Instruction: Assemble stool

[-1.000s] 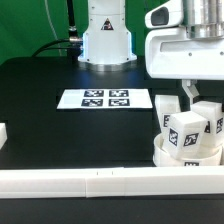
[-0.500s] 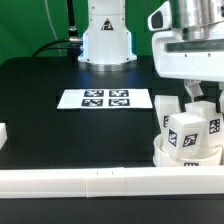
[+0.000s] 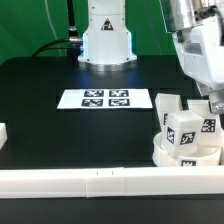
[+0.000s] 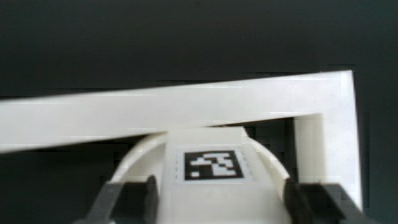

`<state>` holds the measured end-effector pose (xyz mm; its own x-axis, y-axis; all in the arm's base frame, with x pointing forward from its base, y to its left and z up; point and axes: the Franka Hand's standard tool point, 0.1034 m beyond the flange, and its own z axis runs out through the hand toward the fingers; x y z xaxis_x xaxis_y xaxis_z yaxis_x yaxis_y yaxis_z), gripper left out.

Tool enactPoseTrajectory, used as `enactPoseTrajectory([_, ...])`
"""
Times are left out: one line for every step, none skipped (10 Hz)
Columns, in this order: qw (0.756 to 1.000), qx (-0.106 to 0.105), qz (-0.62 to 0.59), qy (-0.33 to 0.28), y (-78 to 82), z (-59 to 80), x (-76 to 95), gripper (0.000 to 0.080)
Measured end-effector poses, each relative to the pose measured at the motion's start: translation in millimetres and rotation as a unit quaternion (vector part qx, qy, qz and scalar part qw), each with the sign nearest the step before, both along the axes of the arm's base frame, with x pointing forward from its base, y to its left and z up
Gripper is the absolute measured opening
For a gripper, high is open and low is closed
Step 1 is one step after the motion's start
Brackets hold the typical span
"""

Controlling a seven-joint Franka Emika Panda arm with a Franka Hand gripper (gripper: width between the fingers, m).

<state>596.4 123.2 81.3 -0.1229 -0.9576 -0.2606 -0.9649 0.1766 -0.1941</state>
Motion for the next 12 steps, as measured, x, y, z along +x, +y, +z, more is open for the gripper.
enactPoseTrajectory([0.999, 0.013, -0.044, 0.006, -0.3, -0.4, 0.2, 0.0337])
enactPoseTrajectory([0.998, 0.020, -0.065, 0.013, -1.5, -0.4, 0.3, 0.0337])
enactPoseTrajectory([0.995, 0.030, -0.091, 0.021, -2.3, -0.6, 0.2, 0.0337])
enactPoseTrajectory([0.993, 0.035, -0.107, 0.025, -1.7, -0.8, -0.1, 0.0337])
enactPoseTrajectory([0.993, 0.035, -0.108, 0.025, -1.5, -1.0, -0.2, 0.0337])
enactPoseTrajectory([0.994, 0.034, -0.102, 0.024, -1.5, -0.8, -0.2, 0.0575])
enactPoseTrajectory([0.995, 0.033, -0.088, 0.014, -3.4, 7.5, 2.7, 0.0575])
enactPoseTrajectory([0.996, 0.038, -0.079, 0.008, -4.4, 22.3, 6.8, 0.0627])
enactPoseTrajectory([0.996, 0.046, -0.075, 0.007, -4.9, 33.7, 12.2, 0.0643])
enactPoseTrajectory([0.997, 0.042, -0.072, 0.004, -5.6, 31.3, 12.4, 0.0643])
enactPoseTrajectory([0.998, 0.034, -0.045, -0.001, -5.1, 29.0, 11.6, 0.0649])
enactPoseTrajectory([1.000, 0.022, 0.001, -0.014, -5.3, 29.2, 11.8, 0.0649])
